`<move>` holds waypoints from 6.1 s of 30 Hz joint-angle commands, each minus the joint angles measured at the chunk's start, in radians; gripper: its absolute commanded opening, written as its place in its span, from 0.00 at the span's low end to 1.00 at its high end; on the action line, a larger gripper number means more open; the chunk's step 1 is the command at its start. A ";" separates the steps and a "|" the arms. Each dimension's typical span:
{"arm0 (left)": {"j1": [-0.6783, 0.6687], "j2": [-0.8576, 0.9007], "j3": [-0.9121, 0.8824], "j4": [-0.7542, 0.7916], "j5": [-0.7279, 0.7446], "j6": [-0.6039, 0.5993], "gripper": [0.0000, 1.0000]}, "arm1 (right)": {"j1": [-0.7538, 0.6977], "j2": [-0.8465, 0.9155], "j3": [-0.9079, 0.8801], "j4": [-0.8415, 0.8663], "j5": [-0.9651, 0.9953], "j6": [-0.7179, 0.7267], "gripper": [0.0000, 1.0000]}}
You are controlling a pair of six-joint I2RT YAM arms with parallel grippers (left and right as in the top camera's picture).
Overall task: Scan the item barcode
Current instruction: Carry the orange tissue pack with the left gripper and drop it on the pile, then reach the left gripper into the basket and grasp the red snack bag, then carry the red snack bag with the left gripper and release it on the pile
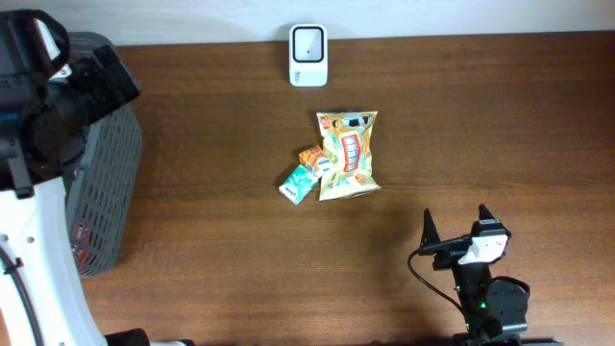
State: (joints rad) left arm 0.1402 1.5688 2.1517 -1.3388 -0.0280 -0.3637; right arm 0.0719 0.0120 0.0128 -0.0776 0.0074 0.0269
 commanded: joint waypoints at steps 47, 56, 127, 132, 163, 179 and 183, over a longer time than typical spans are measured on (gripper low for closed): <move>0.474 0.563 -0.471 0.126 -0.350 -0.321 0.92 | 0.006 -0.006 -0.007 -0.005 0.005 0.006 0.99; 0.474 0.563 -0.568 0.169 -0.324 -0.321 0.64 | 0.006 -0.006 -0.007 -0.005 0.005 0.006 0.98; -0.678 0.251 -0.318 0.300 0.297 0.421 0.00 | 0.006 -0.006 -0.007 -0.005 0.005 0.007 0.98; -0.690 0.315 -0.318 0.275 0.294 0.421 0.00 | 0.006 -0.006 -0.007 -0.004 0.005 0.006 0.98; -0.678 0.481 -0.318 0.211 -0.045 0.255 0.03 | 0.006 -0.006 -0.007 -0.005 0.005 0.006 0.98; -0.681 0.454 -0.061 0.090 0.082 0.144 0.89 | 0.006 -0.006 -0.007 -0.005 0.005 0.007 0.98; -0.681 0.440 -0.036 -0.001 0.244 0.144 0.98 | 0.006 -0.006 -0.007 -0.005 0.005 0.006 0.98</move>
State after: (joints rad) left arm -0.5423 2.0357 2.0979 -1.2789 0.0685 -0.2062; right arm 0.0719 0.0120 0.0128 -0.0776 0.0074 0.0269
